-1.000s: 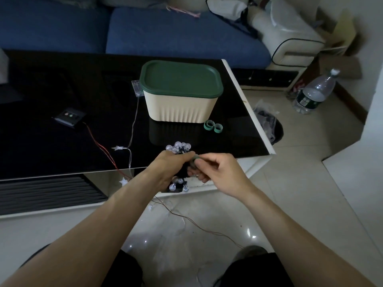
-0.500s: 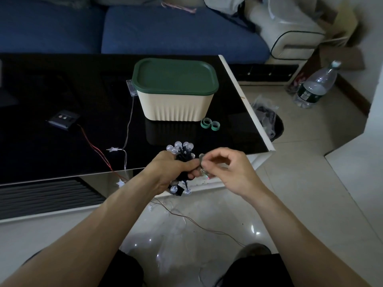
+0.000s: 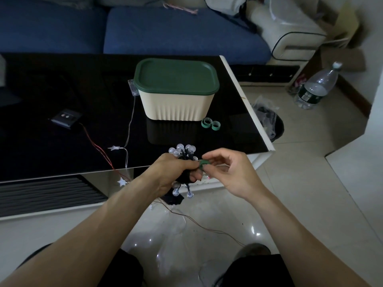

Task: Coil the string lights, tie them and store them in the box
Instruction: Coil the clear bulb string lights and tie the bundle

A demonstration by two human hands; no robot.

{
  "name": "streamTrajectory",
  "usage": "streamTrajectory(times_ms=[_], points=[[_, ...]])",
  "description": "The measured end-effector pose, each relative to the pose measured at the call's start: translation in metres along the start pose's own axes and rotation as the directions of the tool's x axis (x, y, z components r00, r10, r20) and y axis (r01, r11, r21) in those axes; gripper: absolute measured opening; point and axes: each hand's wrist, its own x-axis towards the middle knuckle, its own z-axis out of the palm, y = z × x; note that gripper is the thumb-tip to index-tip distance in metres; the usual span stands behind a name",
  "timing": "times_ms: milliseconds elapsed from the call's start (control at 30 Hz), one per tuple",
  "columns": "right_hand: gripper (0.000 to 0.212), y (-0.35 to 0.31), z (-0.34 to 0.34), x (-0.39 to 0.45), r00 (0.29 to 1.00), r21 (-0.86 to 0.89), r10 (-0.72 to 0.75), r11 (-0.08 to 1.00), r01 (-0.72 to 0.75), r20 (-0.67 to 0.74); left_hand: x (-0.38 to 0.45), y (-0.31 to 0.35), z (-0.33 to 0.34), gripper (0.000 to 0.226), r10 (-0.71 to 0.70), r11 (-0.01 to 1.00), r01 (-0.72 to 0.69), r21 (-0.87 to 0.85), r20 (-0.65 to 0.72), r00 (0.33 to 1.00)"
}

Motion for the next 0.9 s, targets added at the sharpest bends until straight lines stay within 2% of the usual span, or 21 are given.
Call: streamTrajectory(times_ms=[133,267,367,533,600,733,900], points=[[0.03,-0.004,0.006,-0.002,0.998,-0.058,-0.051,0.997,0.052,0.025,-0.001,0.002,0.001,0.02,-0.023,0.998,0.023,-0.066,0.004,1.0],[0.042,-0.008,0.007,-0.003,0.998,-0.095,-0.063,0.994,0.06,-0.028,-0.005,0.006,0.002,0.026,0.009,0.995,-0.002,-0.101,0.068,0.998],[0.051,-0.011,0.004,-0.004,0.998,-0.132,-0.068,0.989,0.066,-0.009,-0.01,0.006,0.003,0.048,0.061,0.998,-0.061,-0.008,0.135,0.989],[0.049,-0.013,0.007,-0.005,0.998,-0.075,-0.049,0.996,0.051,0.028,-0.011,0.002,0.003,0.054,0.051,0.999,-0.053,0.012,0.111,0.992],[0.044,-0.011,0.004,-0.002,0.999,-0.045,-0.041,0.998,0.041,0.003,-0.009,0.004,0.001,0.049,0.047,0.999,-0.044,-0.025,0.13,0.99],[0.036,-0.01,-0.003,0.002,0.999,0.042,-0.02,0.999,0.021,-0.035,-0.01,0.009,-0.004,0.021,0.012,0.994,0.005,-0.109,0.154,0.988],[0.035,-0.013,-0.008,0.0,0.997,0.059,-0.054,0.997,0.058,-0.055,-0.009,0.008,-0.001,0.021,0.011,0.997,-0.005,-0.077,0.069,0.998]])
